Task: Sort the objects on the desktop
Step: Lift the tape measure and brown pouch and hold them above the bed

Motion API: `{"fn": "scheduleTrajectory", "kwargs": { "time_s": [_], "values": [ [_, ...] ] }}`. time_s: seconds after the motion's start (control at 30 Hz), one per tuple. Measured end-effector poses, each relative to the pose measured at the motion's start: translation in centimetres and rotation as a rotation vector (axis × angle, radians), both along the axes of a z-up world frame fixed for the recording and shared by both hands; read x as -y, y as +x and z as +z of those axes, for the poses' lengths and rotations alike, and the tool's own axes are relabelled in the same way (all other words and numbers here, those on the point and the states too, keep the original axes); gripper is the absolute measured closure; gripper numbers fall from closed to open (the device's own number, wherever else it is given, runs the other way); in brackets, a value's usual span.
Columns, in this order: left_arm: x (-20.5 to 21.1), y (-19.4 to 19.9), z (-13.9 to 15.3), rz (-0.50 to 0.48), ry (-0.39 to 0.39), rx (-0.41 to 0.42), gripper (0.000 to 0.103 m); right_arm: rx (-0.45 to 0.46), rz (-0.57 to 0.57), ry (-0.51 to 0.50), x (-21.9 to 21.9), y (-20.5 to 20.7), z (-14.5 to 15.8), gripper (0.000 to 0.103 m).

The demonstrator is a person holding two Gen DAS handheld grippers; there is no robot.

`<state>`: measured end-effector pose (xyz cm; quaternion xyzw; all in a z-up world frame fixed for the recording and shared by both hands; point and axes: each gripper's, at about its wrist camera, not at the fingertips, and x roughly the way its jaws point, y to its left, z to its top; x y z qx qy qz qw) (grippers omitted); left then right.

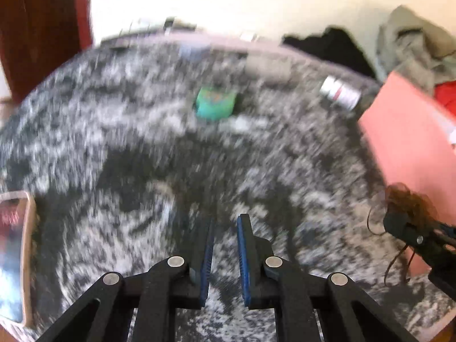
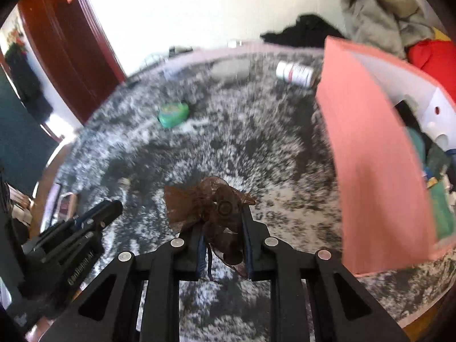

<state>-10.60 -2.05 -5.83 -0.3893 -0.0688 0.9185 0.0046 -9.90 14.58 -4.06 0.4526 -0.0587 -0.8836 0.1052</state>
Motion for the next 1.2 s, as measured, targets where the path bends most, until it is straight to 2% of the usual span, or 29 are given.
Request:
{"fn": "scheduleTrajectory", "kwargs": {
  "time_s": [0.03,0.07,0.13,0.17,0.3,0.53,0.63,0.77,0.9,0.97,1.03,1.13,1.2],
  "values": [
    [-0.1,-0.2,0.5,-0.010,-0.016,-0.026,0.084,-0.010,-0.004,-0.001,-0.4,0.3,0.3,0.081],
    [-0.1,-0.7,0.7,-0.010,-0.035,-0.041,0.072,-0.017,-0.007,-0.006,-0.8,0.5,0.7,0.081],
    [0.1,-2.5,0.9,-0.004,-0.032,-0.042,0.058,-0.018,-0.013,-0.039,-1.8,0.4,0.9,0.081],
    [0.2,-3.5,0.9,-0.010,-0.015,-0.042,0.056,-0.019,-0.018,-0.045,-2.0,0.0,0.9,0.081],
    [-0.2,-9.4,-0.8,-0.047,-0.035,-0.003,0.053,0.005,-0.039,-0.094,-2.8,-1.4,0.5,0.081],
    [0.1,-19.5,-6.8,-0.038,-0.055,0.142,0.053,0.046,-0.017,-0.149,-1.5,-4.9,-0.6,0.081],
    [0.2,-21.9,-7.8,-0.038,-0.062,0.131,0.049,0.056,0.000,-0.140,-0.9,-6.0,-1.0,0.081],
    [0.5,-24.3,-8.2,-0.035,-0.053,0.119,0.045,0.086,0.014,-0.142,-0.5,-7.1,-1.9,0.081],
    [0.6,-24.8,-8.2,-0.062,-0.038,0.109,0.041,0.103,0.027,-0.147,-0.5,-7.5,-2.4,0.081],
    [0.6,-24.9,-8.1,-0.081,-0.024,0.103,0.030,0.107,0.029,-0.150,-0.6,-7.2,-2.5,0.081],
    [0.7,-24.9,-8.1,-0.099,-0.011,0.097,0.026,0.105,0.031,-0.154,-0.8,-6.8,-2.4,0.081],
    [-0.3,-25.7,-8.2,-0.092,-0.095,0.096,0.016,0.107,0.036,-0.155,-1.0,-6.2,-2.4,0.081],
    [-0.3,-26.6,-8.3,-0.073,-0.110,0.100,0.011,0.110,0.041,-0.153,-1.0,-6.0,-2.4,0.081]
  ]
}}
